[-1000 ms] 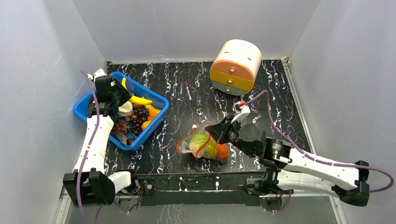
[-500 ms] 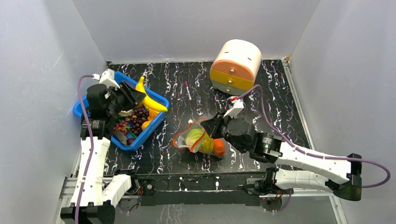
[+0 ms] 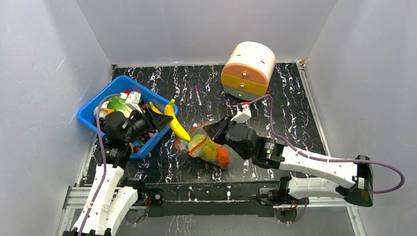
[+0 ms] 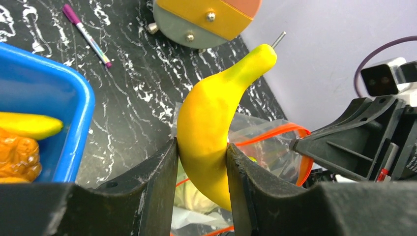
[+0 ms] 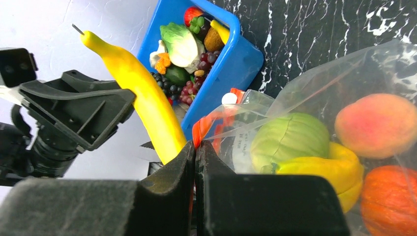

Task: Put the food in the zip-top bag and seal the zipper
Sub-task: Place the fake fruit in the zipper food storage bag.

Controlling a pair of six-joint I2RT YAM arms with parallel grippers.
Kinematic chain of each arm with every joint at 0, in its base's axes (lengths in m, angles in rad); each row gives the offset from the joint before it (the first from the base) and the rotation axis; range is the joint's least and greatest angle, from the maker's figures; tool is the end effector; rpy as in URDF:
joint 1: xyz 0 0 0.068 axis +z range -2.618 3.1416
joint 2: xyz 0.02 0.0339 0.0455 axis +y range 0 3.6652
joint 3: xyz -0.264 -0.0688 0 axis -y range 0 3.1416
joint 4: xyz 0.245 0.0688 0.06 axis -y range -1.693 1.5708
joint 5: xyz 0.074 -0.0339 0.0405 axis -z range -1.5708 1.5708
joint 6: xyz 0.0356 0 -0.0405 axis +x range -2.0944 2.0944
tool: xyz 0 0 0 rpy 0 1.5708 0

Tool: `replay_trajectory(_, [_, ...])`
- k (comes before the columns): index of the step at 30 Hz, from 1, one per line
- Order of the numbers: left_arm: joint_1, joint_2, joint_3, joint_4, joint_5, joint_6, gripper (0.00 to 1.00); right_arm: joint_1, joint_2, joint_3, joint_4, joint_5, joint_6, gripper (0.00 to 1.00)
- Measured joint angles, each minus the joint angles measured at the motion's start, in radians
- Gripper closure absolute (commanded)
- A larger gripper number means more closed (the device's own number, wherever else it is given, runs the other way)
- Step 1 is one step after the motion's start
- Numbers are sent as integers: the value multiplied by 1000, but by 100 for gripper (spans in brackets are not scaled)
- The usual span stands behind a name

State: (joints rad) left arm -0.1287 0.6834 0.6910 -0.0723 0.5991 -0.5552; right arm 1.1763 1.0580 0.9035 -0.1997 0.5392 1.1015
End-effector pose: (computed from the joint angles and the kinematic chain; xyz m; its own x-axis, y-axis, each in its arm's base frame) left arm 0.1591 -0.0408 0.3354 -0.4045 -0.3866 -0.8288 0.5305 0.6390 -0.5570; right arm 0.1091 0.2144 0.3289 -0.6018 0.5459 -0.5830 -0.1557 0.6358 0.7560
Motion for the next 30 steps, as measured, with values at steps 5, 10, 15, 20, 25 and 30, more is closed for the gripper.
replay_trajectory(5, [-8,-32,-96,135,3,-51,81,0,13,0,19,-15,33,100])
replay_trajectory(10, [-22,-39,-150,272,-11,-77,78,0,13,-2,53,-22,66,100])
replay_trajectory(15, [-39,5,-162,373,-13,-82,77,0,14,-2,82,-29,85,100])
replay_trajectory(20, [-100,73,-187,454,-26,-80,81,0,18,-17,128,-30,107,100])
replay_trajectory(25, [-171,64,-237,503,-66,-38,82,0,29,-18,144,-15,121,100])
replay_trajectory(30, [-204,38,-262,572,-70,8,85,0,29,-18,159,9,131,100])
